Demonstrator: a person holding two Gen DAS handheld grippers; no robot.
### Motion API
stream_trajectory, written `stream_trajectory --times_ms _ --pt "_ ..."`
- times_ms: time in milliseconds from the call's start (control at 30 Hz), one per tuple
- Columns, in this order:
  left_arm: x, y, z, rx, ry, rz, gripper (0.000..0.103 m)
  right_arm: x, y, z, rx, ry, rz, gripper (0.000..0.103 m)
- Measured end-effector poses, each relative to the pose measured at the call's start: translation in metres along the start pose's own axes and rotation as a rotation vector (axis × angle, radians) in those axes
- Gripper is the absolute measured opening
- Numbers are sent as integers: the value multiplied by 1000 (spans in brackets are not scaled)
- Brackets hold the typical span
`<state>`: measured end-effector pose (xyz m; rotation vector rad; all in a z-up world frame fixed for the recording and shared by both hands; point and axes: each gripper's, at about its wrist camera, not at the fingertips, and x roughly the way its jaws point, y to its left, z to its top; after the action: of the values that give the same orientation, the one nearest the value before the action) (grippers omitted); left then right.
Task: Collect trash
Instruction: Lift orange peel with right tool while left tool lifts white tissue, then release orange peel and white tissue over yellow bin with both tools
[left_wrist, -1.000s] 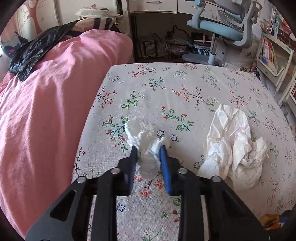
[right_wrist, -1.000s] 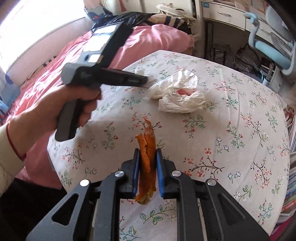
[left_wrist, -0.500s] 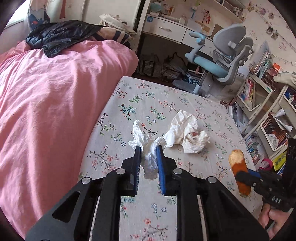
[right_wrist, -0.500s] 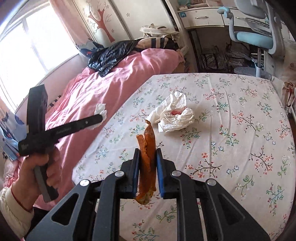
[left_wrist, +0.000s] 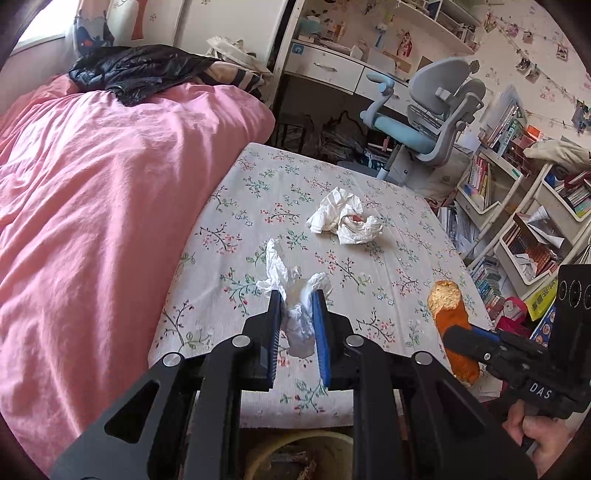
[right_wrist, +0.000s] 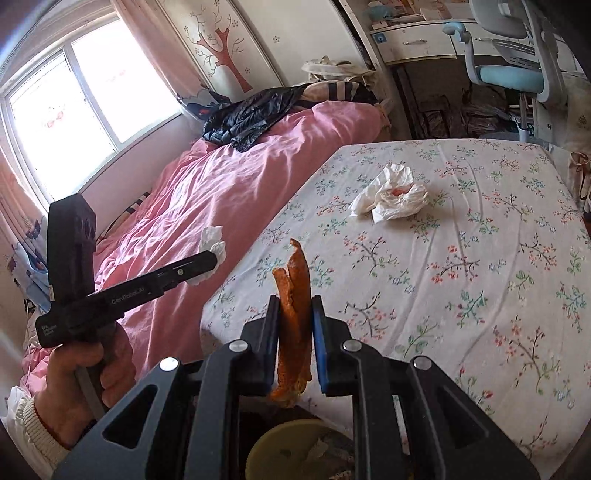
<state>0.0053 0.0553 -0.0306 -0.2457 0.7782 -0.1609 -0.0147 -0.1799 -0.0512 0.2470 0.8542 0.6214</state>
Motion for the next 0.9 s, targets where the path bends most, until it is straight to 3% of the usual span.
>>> stream_trajectory --times_ms 200,433,500,533,567,733,900 --pt "-12 -2 -19 8 13 2 16 2 26 -38 -32 59 9 18" --pt "-20 -8 -37 23 32 -6 16 16 51 -93 -78 203 -5 20" --pt "-22 -12 -45 32 40 -9 16 20 51 -106 -73 253 -24 28" --pt "-23 -14 -49 36 44 -10 16 20 51 -109 -71 255 -34 43" --pt "-23 -15 -52 39 47 -11 16 16 50 -110 -69 242 -48 49" --pt "-26 -21 -71 54 86 -11 16 -18 47 -93 -47 76 -102 53" --pt "-26 -32 -101 82 171 -17 17 -58 59 -68 -117 -116 -197 76"
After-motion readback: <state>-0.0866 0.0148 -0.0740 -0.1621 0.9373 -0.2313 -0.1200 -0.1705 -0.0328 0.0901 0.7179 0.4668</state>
